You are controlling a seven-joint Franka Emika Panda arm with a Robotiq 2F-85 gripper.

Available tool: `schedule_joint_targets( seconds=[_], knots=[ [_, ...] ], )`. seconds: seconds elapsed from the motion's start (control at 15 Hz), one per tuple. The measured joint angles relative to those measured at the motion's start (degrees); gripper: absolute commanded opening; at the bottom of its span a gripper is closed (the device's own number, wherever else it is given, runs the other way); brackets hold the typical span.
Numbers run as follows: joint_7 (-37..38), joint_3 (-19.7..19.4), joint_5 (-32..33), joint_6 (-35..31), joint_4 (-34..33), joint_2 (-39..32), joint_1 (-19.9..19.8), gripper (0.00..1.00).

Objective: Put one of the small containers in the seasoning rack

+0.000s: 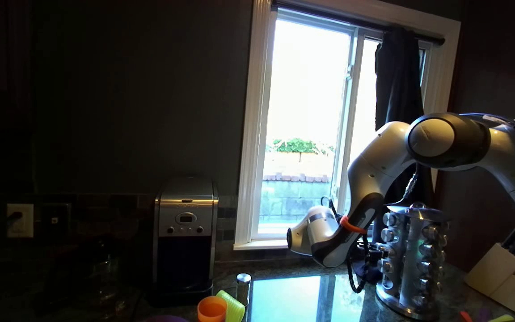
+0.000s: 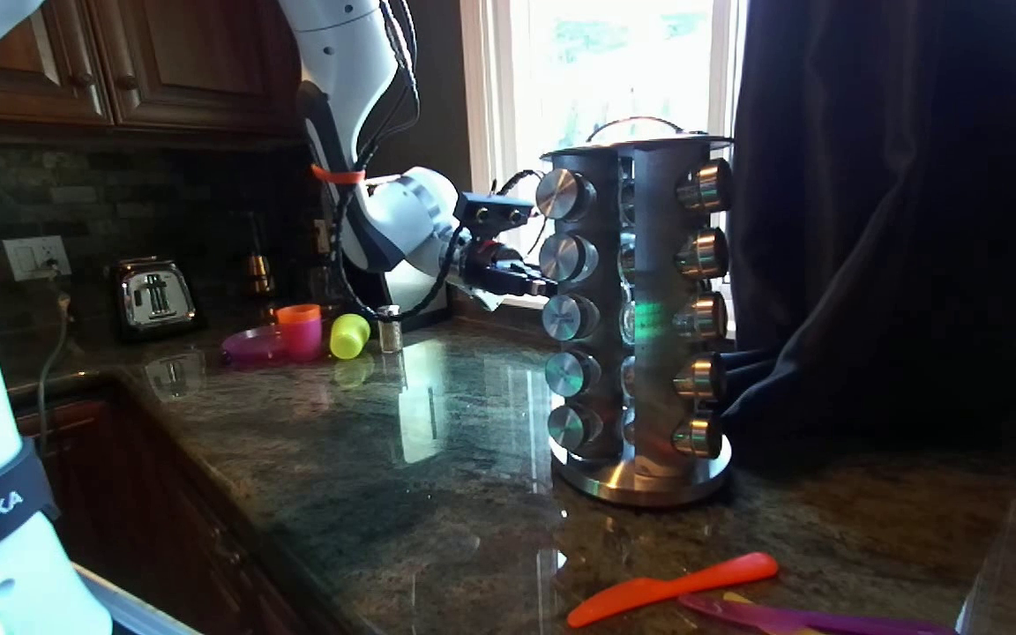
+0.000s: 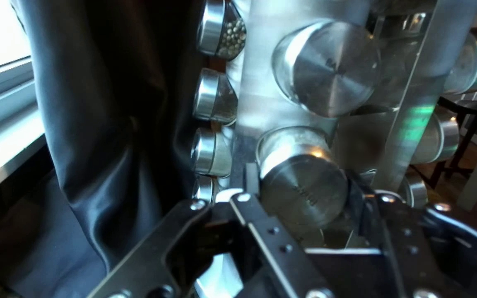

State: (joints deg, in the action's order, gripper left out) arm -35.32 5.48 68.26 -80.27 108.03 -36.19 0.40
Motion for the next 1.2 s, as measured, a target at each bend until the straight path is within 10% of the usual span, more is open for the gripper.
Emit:
schedule_joint_targets(
  seconds=[0.93,1.0,1.2],
  knots=[
    [0.0,-0.86,0.0,-1.08,0.02,0.02,-2.15,0.25],
    [0.0,-0.9,0.0,-1.09,0.03,0.02,-2.21,0.75],
    [-0.02,-0.91,-0.03,-1.19,0.08,0.02,-2.5,0.89]
  ],
)
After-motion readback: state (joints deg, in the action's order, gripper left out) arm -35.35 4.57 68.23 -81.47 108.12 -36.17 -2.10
